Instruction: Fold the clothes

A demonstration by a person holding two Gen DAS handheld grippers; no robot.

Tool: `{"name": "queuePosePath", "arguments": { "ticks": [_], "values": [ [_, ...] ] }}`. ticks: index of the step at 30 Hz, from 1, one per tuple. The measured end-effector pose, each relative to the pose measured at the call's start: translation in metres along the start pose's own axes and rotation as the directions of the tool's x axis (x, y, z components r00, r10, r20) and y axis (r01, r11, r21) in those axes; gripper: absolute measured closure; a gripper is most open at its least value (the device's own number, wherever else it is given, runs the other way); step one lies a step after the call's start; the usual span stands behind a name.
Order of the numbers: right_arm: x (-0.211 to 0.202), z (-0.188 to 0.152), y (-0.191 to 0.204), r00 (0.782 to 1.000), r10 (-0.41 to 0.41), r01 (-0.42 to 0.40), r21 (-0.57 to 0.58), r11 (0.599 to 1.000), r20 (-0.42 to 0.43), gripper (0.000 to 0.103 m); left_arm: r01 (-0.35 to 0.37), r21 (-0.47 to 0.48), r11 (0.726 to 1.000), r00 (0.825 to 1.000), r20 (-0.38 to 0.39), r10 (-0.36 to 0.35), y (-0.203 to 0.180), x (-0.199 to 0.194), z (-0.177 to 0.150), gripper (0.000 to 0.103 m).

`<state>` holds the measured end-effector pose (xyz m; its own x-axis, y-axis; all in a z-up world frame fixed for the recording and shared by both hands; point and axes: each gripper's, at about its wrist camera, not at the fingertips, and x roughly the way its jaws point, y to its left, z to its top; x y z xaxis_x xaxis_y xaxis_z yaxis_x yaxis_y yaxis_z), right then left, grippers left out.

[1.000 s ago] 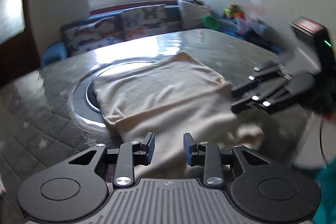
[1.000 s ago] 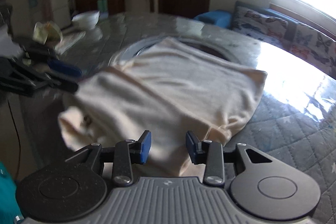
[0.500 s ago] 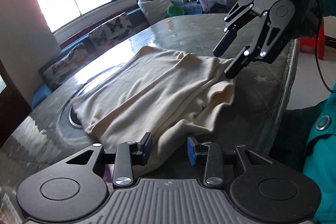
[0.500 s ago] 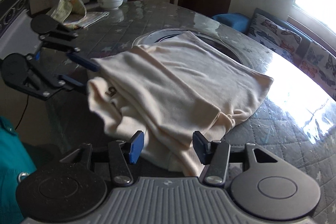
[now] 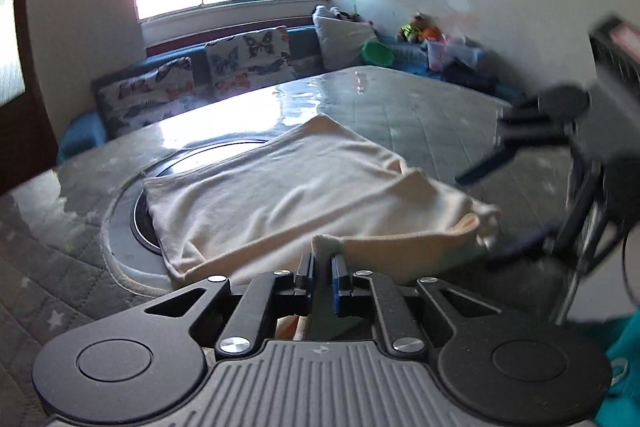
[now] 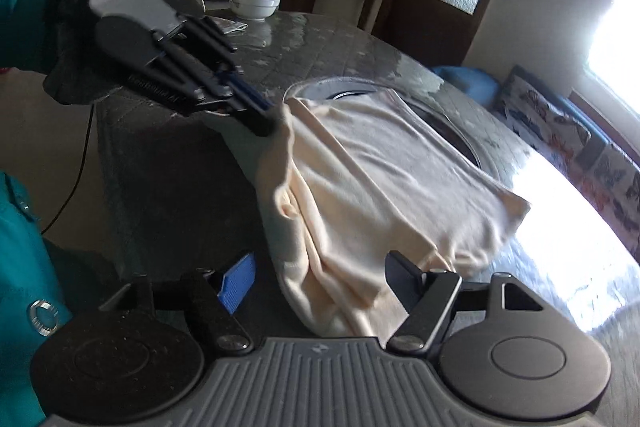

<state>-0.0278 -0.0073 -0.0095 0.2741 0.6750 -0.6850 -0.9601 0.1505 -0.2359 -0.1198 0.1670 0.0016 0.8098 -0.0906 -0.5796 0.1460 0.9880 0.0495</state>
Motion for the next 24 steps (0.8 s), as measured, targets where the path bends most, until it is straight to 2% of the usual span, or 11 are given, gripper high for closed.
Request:
{"name": "queuePosePath", "arguments": {
  "ticks": [2, 3, 4, 7, 9, 12, 14, 16, 21, 22, 24],
  "values": [
    [0.01, 0.001, -0.001, 1.0, 0.01, -0.01, 0.0, 1.0, 0.006, 0.033, 0.003, -0.014, 1.0, 1.0, -0.007, -0.003, 0.003, 0.002, 0.0, 0.094],
    [0.014, 0.001, -0.001, 1.0, 0.01, -0.01, 0.002, 1.0, 0.003, 0.041, 0.005, -0.02, 1.0, 1.0, -0.011, -0.005, 0.005, 0.003, 0.0, 0.094],
    [0.022, 0.002, -0.003, 1.0, 0.011, -0.011, 0.01, 1.0, -0.013, 0.054, 0.006, -0.027, 1.0, 1.0, -0.014, -0.007, 0.007, 0.004, 0.0, 0.093],
    [0.031, 0.004, -0.012, 0.999, 0.028, -0.026, 0.068, 0.997, -0.029, 0.074, 0.011, -0.047, 0.999, 1.0, -0.025, -0.012, 0.012, 0.007, 0.0, 0.09],
    [0.03, 0.007, -0.022, 0.998, 0.062, -0.059, 0.129, 0.99, -0.021, 0.081, 0.011, -0.028, 1.0, 1.0, -0.025, -0.012, 0.011, 0.0, -0.005, 0.086],
    [0.027, 0.011, -0.036, 0.994, 0.11, -0.105, 0.205, 0.973, -0.013, 0.085, 0.004, 0.014, 1.0, 1.0, -0.027, -0.003, 0.006, -0.013, -0.014, 0.07],
    [0.027, 0.013, -0.041, 0.993, 0.12, -0.115, 0.226, 0.967, -0.008, 0.086, 0.0, 0.05, 0.999, 1.0, -0.026, 0.001, 0.002, -0.02, -0.021, 0.064],
    [0.026, 0.016, -0.047, 0.993, 0.12, -0.117, 0.244, 0.963, 0.001, 0.087, -0.002, 0.088, 0.996, 0.999, -0.033, 0.005, -0.004, -0.023, -0.027, 0.052],
    [0.024, 0.021, -0.053, 0.993, 0.115, -0.114, 0.263, 0.958, 0.015, 0.089, -0.064, 0.2, 0.978, 0.996, -0.05, 0.075, -0.014, -0.012, -0.039, 0.055],
    [0.024, 0.022, -0.053, 0.994, 0.111, -0.111, 0.261, 0.959, 0.015, 0.089, -0.066, 0.212, 0.975, 0.995, -0.06, 0.081, -0.014, -0.008, -0.04, 0.066],
    [0.026, 0.022, -0.052, 0.995, 0.103, -0.103, 0.264, 0.959, 0.016, 0.091, -0.077, 0.229, 0.97, 0.994, -0.056, 0.092, -0.012, -0.006, -0.043, 0.075]
  ]
}}
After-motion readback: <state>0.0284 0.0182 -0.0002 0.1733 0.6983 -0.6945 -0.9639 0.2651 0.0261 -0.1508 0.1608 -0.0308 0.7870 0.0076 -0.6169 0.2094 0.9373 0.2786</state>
